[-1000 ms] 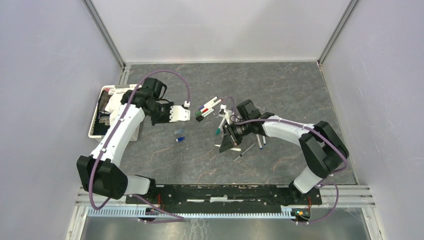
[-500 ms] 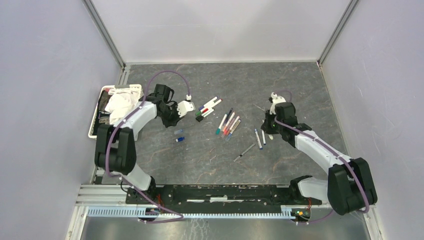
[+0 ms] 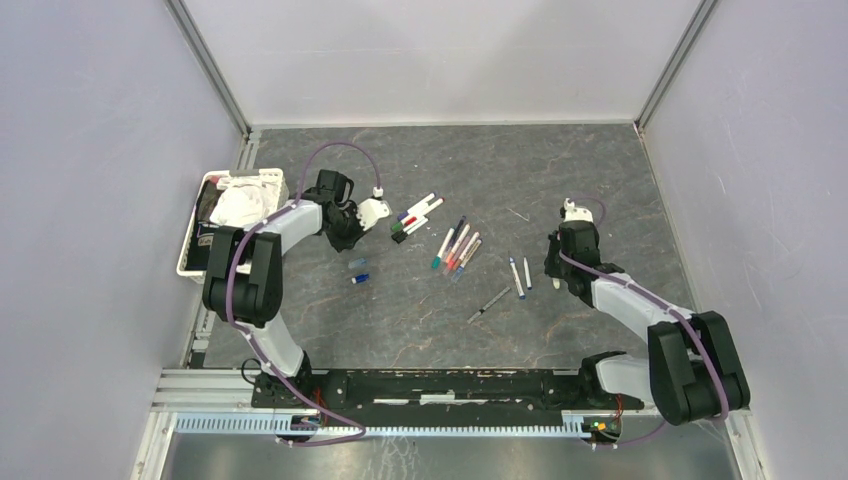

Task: Open the pen caps
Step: Place the pen cap at the center of the board.

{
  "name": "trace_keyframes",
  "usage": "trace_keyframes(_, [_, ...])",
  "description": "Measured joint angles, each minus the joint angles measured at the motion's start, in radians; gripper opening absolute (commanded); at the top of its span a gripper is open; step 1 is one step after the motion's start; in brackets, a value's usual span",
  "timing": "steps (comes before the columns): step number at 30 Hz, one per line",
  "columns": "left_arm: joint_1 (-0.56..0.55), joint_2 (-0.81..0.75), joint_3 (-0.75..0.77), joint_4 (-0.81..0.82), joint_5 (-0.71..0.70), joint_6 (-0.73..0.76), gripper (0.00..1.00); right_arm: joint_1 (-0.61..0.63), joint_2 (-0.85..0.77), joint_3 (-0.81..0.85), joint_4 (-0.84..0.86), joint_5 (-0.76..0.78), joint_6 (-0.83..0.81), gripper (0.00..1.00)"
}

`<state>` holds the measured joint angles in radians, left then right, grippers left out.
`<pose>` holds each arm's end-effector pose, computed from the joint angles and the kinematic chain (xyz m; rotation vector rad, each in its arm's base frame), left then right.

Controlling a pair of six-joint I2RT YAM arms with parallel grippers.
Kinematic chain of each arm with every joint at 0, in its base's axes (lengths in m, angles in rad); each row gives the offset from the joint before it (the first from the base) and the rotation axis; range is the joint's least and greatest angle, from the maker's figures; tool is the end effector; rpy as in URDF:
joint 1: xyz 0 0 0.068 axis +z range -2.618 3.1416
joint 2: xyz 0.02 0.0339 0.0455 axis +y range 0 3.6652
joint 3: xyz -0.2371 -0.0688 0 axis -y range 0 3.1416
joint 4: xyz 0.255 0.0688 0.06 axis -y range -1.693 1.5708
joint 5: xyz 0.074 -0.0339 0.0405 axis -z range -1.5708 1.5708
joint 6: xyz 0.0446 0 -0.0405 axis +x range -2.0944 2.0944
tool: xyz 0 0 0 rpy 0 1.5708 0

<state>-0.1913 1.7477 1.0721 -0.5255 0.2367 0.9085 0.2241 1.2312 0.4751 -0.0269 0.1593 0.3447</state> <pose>0.3324 -0.0750 0.1248 1.4685 2.2803 -0.1240 0.2467 0.0490 0.1225 0.2187 2.3330 0.0937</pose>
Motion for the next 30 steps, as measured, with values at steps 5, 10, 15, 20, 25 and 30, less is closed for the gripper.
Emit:
trace_keyframes(5, [-0.001, 0.000, 0.002, -0.006, 0.003, 0.001, 0.43, 0.000, 0.042, -0.009, 0.066, 0.027, 0.004, 0.06])
trace_keyframes(10, [-0.001, -0.002, 0.043, -0.079, 0.014, 0.000, 0.90, 0.000, 0.068, -0.046, 0.129, 0.026, 0.009, 0.21])
trace_keyframes(15, [0.000, -0.033, 0.106, -0.154, 0.037, -0.003, 1.00, 0.000, 0.089, -0.046, 0.168, 0.023, 0.008, 0.34])
trace_keyframes(20, [0.002, -0.099, 0.222, -0.207, 0.053, -0.026, 1.00, 0.000, 0.103, -0.032, 0.167, 0.014, 0.008, 0.35])
trace_keyframes(25, [0.009, -0.185, 0.353, -0.229, 0.053, -0.065, 1.00, 0.000, 0.109, -0.020, 0.151, 0.007, 0.006, 0.35])
trace_keyframes(30, [0.043, -0.257, 0.399, -0.241, 0.056, -0.115, 1.00, 0.000, 0.097, -0.010, 0.110, -0.007, 0.006, 0.42])
